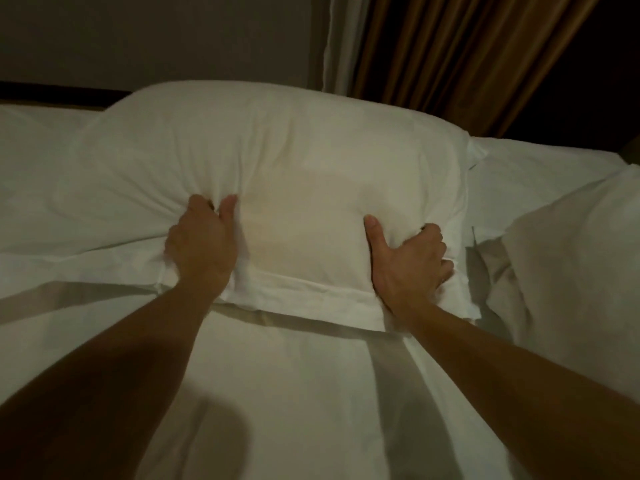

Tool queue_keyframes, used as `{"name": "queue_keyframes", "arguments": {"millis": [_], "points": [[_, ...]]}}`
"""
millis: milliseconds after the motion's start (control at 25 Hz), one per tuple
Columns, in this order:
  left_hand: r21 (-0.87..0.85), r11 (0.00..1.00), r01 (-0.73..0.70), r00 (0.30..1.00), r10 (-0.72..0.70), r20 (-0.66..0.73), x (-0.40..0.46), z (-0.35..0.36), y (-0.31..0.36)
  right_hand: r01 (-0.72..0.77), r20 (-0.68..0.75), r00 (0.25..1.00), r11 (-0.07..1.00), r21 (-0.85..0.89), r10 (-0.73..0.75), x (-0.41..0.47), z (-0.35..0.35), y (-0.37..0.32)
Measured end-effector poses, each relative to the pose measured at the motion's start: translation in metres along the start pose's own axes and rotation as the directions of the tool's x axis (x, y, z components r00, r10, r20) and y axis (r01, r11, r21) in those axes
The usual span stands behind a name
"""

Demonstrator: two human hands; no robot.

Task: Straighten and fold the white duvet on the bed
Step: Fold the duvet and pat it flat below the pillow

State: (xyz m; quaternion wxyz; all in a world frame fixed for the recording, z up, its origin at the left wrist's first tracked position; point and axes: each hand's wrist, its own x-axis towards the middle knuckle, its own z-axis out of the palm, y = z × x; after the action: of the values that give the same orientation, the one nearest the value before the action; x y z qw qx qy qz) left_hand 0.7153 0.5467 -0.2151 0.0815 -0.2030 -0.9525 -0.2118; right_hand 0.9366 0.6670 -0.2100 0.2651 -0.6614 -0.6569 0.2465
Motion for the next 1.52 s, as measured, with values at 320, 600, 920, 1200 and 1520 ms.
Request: {"name": "queue_keyframes", "arguments": {"millis": [320,600,920,1200,1520], "points": [[-0.213,0.938,-0.274,0.961,0.275,-0.028,-0.007,-0.044,-0.033,0.074,0.009,0.997,0.995,0.073,-0.074,-0.021,-0.034,0.013],[-0.303,0.907,-0.292,0.948,0.317,0.034,-0.072,-0.126,-0.042,0.127,0.03,0.991,0.988,0.083,-0.13,-0.087,-0.101,0.034],[-0.294,0.888,-0.354,0.931,0.363,-0.025,-0.172,-0.165,-0.077,0.347,0.08,0.937,0.927,-0.142,-0.339,-0.157,-0.159,0.07],[0.006,0.74,-0.673,0.728,0.661,0.182,-0.17,-0.11,-0.084,0.677,0.387,0.728,0.681,-0.277,-0.566,-0.18,-0.095,0.045],[0.107,0.746,-0.658,0.751,0.661,0.012,-0.127,-0.052,-0.075,0.683,0.199,0.723,0.639,-0.354,-0.662,-0.133,-0.04,0.042]]}}
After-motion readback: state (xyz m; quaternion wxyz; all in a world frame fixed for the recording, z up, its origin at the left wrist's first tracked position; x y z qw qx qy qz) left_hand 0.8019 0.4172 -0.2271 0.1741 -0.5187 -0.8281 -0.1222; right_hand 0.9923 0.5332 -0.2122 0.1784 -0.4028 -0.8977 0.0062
